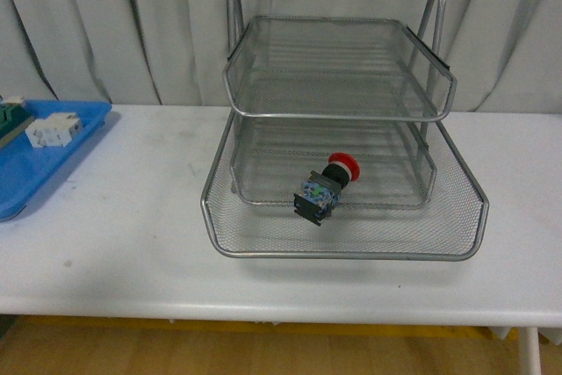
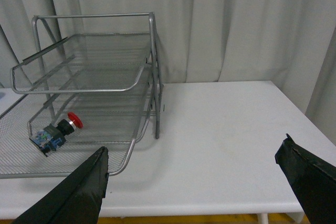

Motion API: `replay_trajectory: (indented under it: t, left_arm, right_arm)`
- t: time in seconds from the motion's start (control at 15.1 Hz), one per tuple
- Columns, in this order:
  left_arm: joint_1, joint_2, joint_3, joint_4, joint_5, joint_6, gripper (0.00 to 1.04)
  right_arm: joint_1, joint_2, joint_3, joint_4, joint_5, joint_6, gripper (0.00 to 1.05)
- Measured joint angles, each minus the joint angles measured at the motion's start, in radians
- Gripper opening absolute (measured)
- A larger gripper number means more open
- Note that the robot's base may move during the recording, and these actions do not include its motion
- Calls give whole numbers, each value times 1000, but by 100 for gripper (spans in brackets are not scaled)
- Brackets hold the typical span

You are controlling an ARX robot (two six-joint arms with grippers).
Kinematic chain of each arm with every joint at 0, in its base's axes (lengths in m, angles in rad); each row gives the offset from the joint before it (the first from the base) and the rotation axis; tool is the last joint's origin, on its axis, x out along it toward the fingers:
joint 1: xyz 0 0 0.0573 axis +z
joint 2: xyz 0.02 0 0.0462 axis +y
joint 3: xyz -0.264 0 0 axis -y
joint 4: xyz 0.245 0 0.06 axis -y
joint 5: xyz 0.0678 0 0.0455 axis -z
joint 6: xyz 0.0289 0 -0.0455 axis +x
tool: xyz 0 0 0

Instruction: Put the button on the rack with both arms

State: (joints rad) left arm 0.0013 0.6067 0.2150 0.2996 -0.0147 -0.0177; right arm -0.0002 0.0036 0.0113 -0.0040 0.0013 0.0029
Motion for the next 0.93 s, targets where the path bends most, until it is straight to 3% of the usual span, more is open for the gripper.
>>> replay_trajectory:
  t: [0.07,0.13,0.73,0.86,0.93]
  left_arm:
    - [3,-144,-34,-78,6,0,5]
    - [-3,-250,-65,-97,15,3,2]
    - [-3,-415,-168,-158,14,4,2]
    - [-3,-544,-183,-302,15,4,2]
    - [-3,-595,-206,-299,11,4,2]
  right_arm:
    - [0,0,0,0,-1,0,98]
    - [0,0,0,1,0,0,98]
    - [0,0,0,0,0,0,98]
    - [0,0,0,0,0,0,98]
    - [0,0,0,0,-1,0,98]
